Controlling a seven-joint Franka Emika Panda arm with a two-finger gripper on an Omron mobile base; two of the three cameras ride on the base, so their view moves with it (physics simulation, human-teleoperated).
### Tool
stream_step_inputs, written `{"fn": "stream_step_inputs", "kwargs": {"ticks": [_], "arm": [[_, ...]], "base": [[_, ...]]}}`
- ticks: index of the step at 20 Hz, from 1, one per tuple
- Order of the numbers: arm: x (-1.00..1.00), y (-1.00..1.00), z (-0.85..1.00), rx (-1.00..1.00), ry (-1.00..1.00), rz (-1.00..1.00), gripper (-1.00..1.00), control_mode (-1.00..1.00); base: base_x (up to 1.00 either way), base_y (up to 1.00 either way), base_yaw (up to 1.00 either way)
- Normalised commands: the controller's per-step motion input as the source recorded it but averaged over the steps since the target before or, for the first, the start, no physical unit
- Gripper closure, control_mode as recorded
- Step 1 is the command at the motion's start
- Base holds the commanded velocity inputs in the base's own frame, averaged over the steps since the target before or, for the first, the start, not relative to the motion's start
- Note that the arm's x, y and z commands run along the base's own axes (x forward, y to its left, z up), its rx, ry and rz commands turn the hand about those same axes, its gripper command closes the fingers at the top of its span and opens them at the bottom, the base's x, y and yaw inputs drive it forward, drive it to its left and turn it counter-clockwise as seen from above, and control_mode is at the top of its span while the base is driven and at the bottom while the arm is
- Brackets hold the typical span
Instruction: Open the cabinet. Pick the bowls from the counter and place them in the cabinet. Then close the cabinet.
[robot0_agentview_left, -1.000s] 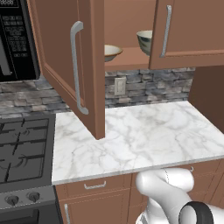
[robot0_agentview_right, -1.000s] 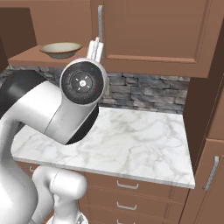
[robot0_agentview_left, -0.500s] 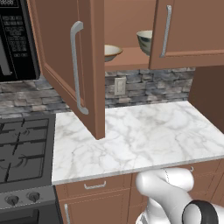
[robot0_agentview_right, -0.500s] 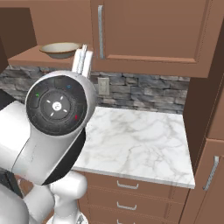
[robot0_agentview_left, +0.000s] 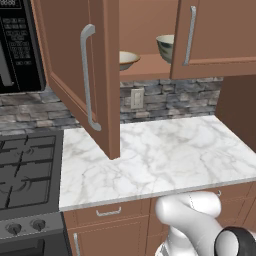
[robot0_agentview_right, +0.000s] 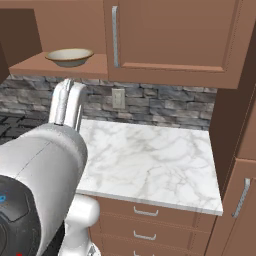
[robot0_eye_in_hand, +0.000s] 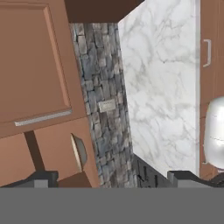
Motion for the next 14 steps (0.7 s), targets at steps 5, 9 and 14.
{"fn": "stream_step_inputs", "kwargs": {"ticks": [5, 9, 14], "arm": [[-0.82, 0.37, -0.06, 0.0, -0.02, 0.01, -1.0, -1.0], [-0.19, 1.0, -0.56, 0.0, -0.14, 0.03, -1.0, -1.0], [0.0, 1.0, -0.8, -0.02, -0.3, 0.05, -1.0, -1.0]], "base": [[0.0, 0.0, 0.0], [0.0, 0.0, 0.0], [0.0, 0.0, 0.0]]}}
